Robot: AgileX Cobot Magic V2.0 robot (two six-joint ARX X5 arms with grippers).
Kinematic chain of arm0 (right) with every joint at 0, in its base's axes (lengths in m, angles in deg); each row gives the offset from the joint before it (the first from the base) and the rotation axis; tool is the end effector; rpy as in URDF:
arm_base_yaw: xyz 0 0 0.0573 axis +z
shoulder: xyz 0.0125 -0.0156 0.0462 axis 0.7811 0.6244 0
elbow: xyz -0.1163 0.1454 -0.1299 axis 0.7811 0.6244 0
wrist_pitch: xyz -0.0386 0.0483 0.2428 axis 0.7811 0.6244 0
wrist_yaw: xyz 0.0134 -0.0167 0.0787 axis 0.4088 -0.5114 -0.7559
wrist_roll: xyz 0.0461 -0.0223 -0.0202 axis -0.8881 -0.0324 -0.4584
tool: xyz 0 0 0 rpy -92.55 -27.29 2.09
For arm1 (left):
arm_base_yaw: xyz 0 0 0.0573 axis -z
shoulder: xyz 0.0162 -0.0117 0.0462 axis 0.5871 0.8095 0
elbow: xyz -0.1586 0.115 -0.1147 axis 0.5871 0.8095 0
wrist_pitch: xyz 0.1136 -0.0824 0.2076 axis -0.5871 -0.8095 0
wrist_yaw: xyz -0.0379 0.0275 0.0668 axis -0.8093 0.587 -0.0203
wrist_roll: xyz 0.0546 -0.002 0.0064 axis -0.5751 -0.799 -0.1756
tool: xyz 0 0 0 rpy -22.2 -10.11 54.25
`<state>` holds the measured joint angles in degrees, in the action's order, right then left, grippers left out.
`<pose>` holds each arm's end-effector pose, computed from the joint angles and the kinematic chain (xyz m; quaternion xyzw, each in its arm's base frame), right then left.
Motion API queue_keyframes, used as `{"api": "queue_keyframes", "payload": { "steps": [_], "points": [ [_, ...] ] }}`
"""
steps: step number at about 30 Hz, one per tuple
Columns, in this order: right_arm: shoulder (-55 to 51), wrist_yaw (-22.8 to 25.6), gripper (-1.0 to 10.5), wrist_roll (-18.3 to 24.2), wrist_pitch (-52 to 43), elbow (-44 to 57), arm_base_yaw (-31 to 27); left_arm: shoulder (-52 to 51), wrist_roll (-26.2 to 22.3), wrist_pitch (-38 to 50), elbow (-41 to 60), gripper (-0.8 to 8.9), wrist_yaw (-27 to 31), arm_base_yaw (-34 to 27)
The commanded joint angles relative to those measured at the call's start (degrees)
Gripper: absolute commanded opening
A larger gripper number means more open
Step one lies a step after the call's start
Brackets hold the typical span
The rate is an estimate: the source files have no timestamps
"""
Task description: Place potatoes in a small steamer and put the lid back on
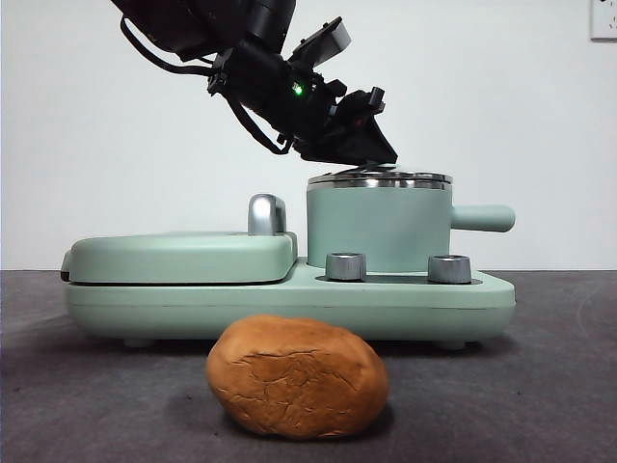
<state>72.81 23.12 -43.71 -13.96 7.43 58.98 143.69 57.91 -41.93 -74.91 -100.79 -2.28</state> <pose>0.1537 0.0325 0.3037 -0.1121 0.1778 0.2825 0.9359 0.3644 -0.2561 0.2239 0.1033 0.1244 -0.4660 0.8699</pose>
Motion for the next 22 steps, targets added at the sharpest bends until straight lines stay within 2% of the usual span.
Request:
{"api": "queue_keyframes", "payload": {
  "steps": [1,13,22],
  "points": [
    [0.24,0.04,2.7,-0.66,-0.33,-1.09,0.22,1.81,0.24,0.22,-1.38,0.15,0.31,0.48],
    [0.24,0.02,2.7,-1.31,-0.33,-1.09,0.22,1.22,0.2,0.22,-1.97,0.14,0.37,0.42],
    [0.22,0.0,2.7,-1.7,-0.33,-1.09,0.24,-3.74,0.17,-0.44,-3.08,0.15,0.57,0.0]
  ]
}}
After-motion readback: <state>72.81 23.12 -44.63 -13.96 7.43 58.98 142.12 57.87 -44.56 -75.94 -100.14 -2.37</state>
